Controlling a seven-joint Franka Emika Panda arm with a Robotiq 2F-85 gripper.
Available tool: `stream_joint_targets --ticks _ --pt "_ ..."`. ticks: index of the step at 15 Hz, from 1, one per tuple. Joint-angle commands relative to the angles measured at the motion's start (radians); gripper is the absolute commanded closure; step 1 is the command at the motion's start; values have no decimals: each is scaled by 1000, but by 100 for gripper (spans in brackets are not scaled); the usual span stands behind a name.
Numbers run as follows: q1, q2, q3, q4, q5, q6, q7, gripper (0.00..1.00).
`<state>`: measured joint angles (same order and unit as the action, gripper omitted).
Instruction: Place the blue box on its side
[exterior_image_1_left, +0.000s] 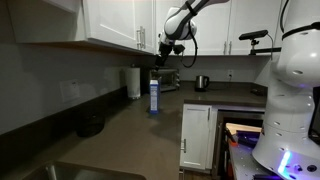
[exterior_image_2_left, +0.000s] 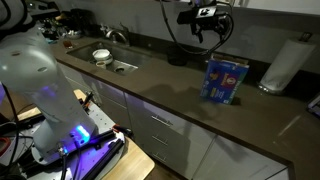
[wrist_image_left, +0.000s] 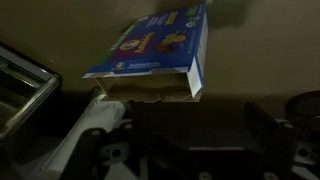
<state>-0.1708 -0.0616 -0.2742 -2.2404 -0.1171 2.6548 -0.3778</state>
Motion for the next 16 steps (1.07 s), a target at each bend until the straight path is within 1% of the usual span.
stream_joint_targets --ticks 1,4,6,9,11,13,14,16 --pt "-23 78 15 35 -27 88 64 0" --pt "-31 150 12 83 -57 151 123 0" --pt "-35 191 5 120 -72 169 159 0" --pt "-38 253 -14 188 -110 162 230 0" --pt "-37 285 -24 221 -116 155 263 0" --pt "-34 316 -32 243 -118 161 292 0" --pt "-31 325 -40 233 -127 181 313 0" --pt "-17 365 -61 263 -151 191 365 0"
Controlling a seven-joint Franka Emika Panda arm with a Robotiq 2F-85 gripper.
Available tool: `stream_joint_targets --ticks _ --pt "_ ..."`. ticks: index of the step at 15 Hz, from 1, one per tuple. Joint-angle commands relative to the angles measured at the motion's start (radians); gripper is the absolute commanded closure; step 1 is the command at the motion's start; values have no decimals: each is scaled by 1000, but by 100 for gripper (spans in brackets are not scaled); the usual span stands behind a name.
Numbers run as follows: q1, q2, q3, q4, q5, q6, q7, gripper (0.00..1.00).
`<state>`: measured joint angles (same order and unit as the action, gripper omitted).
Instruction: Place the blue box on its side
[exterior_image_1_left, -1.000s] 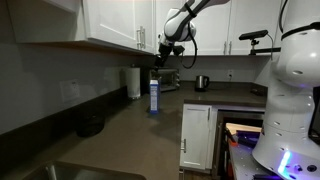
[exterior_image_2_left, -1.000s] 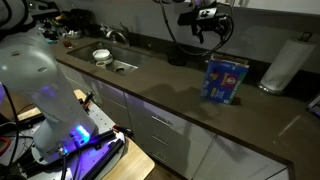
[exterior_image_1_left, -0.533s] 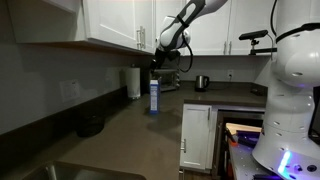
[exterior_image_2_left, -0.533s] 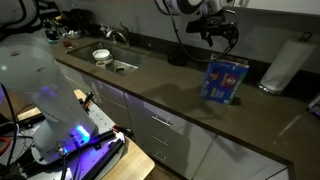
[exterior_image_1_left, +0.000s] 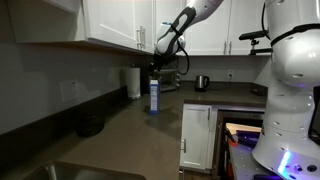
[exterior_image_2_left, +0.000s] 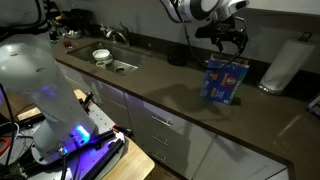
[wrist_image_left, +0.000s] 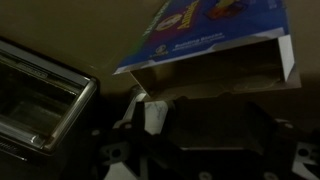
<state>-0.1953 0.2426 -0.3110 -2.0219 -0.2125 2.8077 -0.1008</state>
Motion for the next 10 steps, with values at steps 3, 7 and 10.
stream_joint_targets --ticks 3,7,10 --pt "41 109 -74 80 -106 46 172 0" --pt "60 142 -99 127 -136 18 211 0" --pt "69 134 -92 138 -137 -13 190 0"
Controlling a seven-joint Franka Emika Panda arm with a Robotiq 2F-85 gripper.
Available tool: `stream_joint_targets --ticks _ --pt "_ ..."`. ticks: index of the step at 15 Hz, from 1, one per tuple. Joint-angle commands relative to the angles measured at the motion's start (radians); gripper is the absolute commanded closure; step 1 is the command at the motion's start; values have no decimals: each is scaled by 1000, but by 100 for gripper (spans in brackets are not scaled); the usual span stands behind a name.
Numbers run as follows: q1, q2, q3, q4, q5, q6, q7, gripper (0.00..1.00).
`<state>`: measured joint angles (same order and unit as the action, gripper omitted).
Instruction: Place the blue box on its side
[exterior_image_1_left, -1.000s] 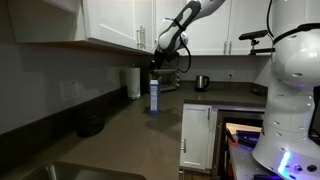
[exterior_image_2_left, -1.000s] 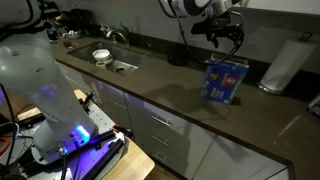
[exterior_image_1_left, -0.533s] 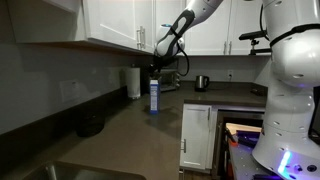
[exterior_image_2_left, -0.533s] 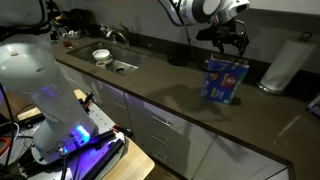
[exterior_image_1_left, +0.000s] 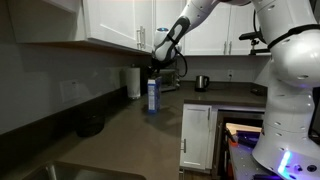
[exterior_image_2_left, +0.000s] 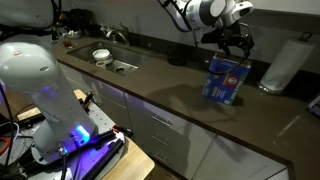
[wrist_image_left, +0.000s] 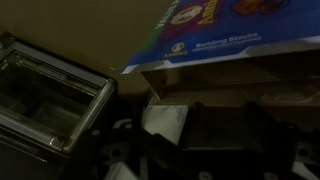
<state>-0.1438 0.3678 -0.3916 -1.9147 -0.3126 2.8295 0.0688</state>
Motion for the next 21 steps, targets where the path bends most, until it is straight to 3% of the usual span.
stream_joint_targets --ticks 1,7,11,15,21 --pt "18 2 -4 30 -35 -42 9 0" --pt "17 -62 50 35 -27 -213 -52 0" --pt "17 -55 40 63 -109 -236 -25 0" --pt "-22 -59 60 77 -92 -261 -101 0" --pt "-101 -52 90 124 -22 -403 -245 0"
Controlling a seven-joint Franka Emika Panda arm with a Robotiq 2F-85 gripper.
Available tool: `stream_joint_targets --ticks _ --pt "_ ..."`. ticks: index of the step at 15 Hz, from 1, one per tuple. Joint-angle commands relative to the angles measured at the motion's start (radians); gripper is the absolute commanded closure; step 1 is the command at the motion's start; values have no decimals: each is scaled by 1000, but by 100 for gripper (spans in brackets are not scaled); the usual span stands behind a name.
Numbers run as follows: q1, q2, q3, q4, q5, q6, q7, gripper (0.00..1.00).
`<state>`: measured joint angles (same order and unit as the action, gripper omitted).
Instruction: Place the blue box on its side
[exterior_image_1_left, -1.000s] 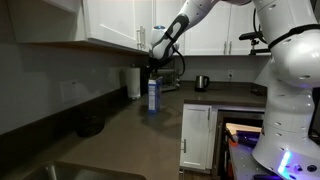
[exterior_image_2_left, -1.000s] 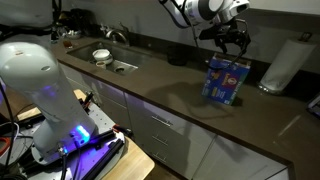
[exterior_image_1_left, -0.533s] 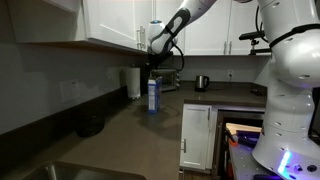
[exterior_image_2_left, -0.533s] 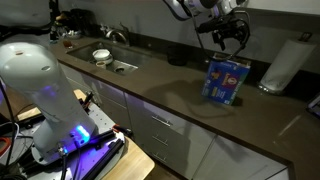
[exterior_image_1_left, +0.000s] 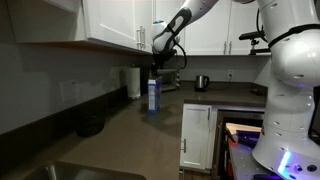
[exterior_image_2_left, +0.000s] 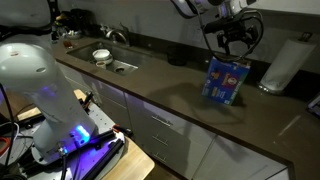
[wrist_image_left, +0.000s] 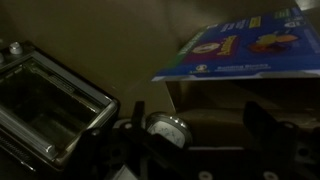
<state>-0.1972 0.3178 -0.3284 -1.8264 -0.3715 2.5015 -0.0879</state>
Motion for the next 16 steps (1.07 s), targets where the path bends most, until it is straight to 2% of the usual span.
stream_joint_targets --ticks 1,9,16 --pt "-61 4 31 47 50 -92 -109 0" --pt "-142 58 98 96 218 -130 -274 0" --pt "-157 102 121 162 228 -129 -320 0"
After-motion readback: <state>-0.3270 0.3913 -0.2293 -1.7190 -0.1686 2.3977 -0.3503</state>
